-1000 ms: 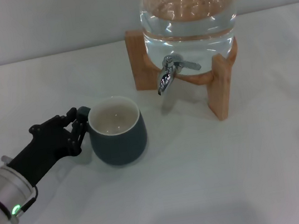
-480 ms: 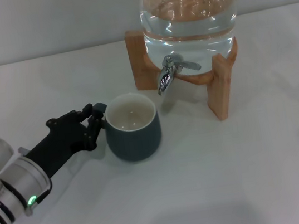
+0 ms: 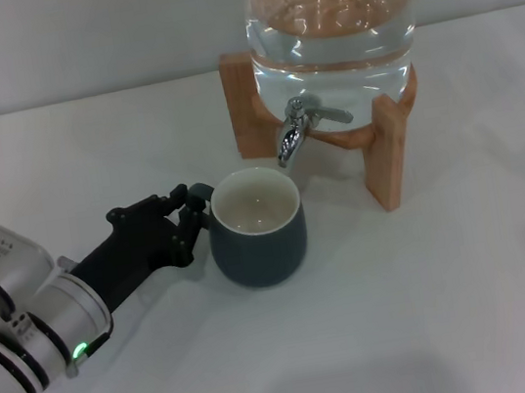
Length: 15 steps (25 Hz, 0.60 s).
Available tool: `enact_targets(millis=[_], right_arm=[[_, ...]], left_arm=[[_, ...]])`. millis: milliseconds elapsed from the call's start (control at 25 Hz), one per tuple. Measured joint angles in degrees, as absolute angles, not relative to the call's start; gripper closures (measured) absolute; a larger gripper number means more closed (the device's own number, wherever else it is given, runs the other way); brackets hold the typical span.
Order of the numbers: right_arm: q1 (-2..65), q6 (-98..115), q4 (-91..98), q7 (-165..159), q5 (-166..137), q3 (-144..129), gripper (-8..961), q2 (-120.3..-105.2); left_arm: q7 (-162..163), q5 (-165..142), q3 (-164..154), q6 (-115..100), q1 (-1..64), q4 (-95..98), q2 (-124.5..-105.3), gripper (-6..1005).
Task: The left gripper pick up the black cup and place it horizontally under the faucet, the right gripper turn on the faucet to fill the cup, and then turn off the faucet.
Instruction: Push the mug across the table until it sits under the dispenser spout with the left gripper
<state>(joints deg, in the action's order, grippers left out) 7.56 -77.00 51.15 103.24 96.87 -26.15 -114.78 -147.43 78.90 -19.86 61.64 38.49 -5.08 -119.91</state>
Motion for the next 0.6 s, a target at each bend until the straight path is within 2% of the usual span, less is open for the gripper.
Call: enact_targets(millis=[600], right_arm=[[7.6,-77.5,51.1,103.3,96.9,-25.9,115,-114.78]], left_arm=[[-147.8,78.6,-19.5,60.2,39.3,-6.7,-119.97,818]])
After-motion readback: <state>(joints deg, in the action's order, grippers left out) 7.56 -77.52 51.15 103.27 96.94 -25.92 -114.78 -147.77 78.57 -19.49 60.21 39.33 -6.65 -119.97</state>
